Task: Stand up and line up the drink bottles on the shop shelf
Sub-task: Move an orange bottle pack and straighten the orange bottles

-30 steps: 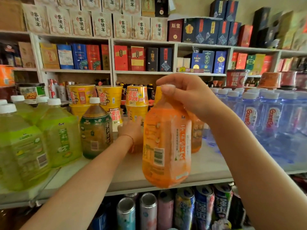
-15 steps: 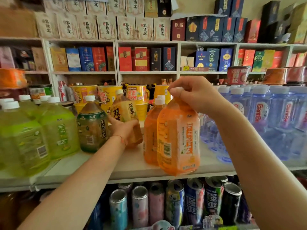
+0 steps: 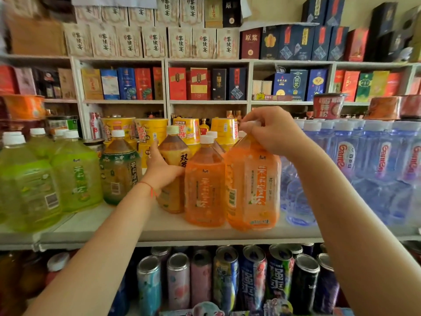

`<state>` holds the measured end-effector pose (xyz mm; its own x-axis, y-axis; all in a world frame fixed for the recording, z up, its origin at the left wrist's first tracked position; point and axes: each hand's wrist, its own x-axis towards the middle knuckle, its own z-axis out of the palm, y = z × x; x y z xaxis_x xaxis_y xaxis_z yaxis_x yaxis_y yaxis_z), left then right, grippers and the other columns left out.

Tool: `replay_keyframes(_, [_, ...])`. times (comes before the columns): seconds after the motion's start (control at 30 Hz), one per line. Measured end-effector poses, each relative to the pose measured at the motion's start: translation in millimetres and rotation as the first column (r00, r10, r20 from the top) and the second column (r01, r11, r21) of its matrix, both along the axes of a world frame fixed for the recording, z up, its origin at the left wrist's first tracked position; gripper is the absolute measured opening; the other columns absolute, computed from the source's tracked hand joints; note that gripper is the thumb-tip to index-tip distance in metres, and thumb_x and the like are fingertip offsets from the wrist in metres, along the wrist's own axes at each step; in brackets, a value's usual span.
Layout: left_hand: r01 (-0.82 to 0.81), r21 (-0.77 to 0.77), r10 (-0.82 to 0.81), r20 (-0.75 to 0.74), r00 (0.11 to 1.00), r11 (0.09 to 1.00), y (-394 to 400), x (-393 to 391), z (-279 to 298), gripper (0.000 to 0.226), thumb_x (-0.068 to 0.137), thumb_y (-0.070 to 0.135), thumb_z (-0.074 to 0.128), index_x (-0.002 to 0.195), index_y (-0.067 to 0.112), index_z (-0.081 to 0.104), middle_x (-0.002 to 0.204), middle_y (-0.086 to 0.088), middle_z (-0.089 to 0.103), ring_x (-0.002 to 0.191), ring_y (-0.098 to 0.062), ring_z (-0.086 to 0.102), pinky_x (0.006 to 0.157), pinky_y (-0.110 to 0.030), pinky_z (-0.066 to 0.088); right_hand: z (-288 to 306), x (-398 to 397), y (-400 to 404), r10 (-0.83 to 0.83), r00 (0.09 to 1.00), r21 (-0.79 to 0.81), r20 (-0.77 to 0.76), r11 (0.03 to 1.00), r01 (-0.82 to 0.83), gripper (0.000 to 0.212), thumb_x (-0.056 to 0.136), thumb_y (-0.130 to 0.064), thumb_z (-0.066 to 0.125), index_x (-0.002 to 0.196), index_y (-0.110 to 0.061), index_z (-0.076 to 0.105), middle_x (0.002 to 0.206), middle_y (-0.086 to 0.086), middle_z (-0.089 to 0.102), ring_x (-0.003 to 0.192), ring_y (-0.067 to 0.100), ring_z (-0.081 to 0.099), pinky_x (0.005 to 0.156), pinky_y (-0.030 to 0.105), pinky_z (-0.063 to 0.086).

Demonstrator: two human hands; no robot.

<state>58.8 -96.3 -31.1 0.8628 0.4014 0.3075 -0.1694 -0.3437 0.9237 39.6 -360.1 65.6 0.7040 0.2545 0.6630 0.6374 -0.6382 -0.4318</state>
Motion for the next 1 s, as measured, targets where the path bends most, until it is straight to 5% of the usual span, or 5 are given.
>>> replay_keyframes(0.17, [-0.102,0.132,0.079,0.172,0.982,0.986,-10.5,-2.5,13.8,0.094,0.075,0.040,0.085,0.152,0.031,0.031,0.149,-0.007,0.040,0.136,-0.027,0.043,0.111,-0.044,0.040,-10.7,10.6,-1.4,-0.080,0.996,0.057,0.034,0.995,0.078,0.016,0.098,-0.028,0.058,0.105,-0.021,0.070,0.093,-0.003,0.066,0.076,0.010,0.061,0.067,0.033,0.056])
replay_keyframes(0.47, [-0.156,0.272,0.129,0.115,0.985,0.950,-12.0,-3.7,4.2,0.089,0.084,0.054,0.071,0.155,0.036,0.020,0.148,-0.014,0.040,0.132,-0.035,0.044,0.106,-0.043,0.039,-34.2,27.5,11.4,-0.119,0.991,0.038,-0.056,0.992,0.121,0.015,0.101,-0.025,0.054,0.112,-0.025,0.064,0.100,0.001,0.068,0.070,0.016,0.062,0.060,0.037,0.056])
replay_keyframes(0.7, [-0.069,0.198,0.042,0.138,0.990,0.978,2.7,-3.5,-2.2,0.096,0.081,0.057,0.073,0.156,0.038,0.016,0.153,-0.003,0.041,0.137,-0.027,0.043,0.112,-0.045,0.040,-26.4,5.6,18.3,-0.358,0.922,-0.095,0.148,0.923,0.374,0.033,0.099,-0.034,0.052,0.130,-0.022,0.054,0.134,0.012,0.046,0.129,0.032,0.038,0.104,0.049,0.035])
replay_keyframes(0.9, [-0.143,-0.072,0.160,0.462,0.872,0.987,21.1,-50.9,0.7,0.065,0.084,0.046,0.076,0.140,0.043,0.045,0.130,0.012,0.061,0.116,-0.006,0.060,0.099,-0.038,0.053,-39.7,-49.5,60.6,-0.138,0.910,0.194,0.392,0.979,0.065,0.018,0.095,-0.019,0.054,0.112,-0.017,0.059,0.112,0.001,0.051,0.107,0.018,0.045,0.090,0.034,0.036])
replay_keyframes(1.0, [-0.012,-0.137,0.090,0.576,0.813,0.990,35.7,-92.2,26.4,0.043,0.085,0.039,0.075,0.118,0.053,0.051,0.120,0.011,0.066,0.106,-0.007,0.066,0.089,-0.035,0.057,-43.9,-73.0,104.0,0.137,0.957,0.198,0.257,0.961,-0.191,0.018,0.098,-0.025,0.054,0.115,-0.021,0.057,0.105,-0.009,0.058,0.096,0.008,0.054,0.081,0.029,0.049])
